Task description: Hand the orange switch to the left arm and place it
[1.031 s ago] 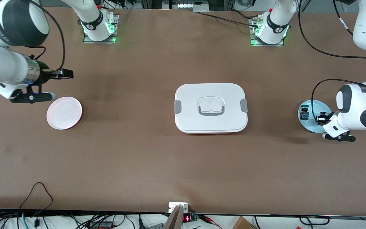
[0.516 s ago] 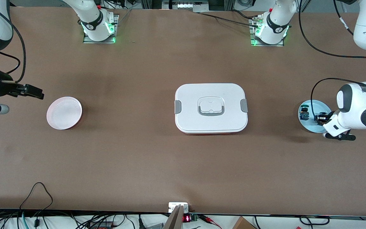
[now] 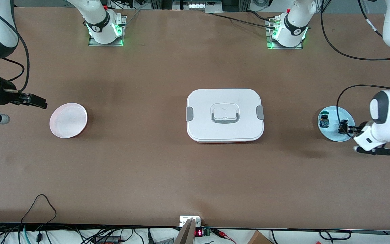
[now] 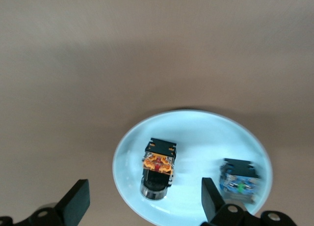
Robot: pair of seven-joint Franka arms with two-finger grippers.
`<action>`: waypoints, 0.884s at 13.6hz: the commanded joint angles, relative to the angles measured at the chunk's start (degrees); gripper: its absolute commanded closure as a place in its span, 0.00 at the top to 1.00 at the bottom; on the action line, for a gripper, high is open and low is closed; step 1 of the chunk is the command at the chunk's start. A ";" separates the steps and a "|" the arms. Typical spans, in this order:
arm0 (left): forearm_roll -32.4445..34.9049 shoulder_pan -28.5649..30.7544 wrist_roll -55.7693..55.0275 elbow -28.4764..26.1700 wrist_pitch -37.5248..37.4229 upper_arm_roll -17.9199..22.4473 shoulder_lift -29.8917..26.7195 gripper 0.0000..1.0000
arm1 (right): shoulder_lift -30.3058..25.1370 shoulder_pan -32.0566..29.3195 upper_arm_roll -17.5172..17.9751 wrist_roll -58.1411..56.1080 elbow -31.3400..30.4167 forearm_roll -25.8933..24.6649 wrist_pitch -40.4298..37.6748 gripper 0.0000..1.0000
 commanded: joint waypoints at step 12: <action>-8.02 -0.91 0.24 14.84 -24.01 -13.92 -13.89 1.00 | -6.43 0.00 0.51 -6.48 -7.19 -0.90 5.16 1.00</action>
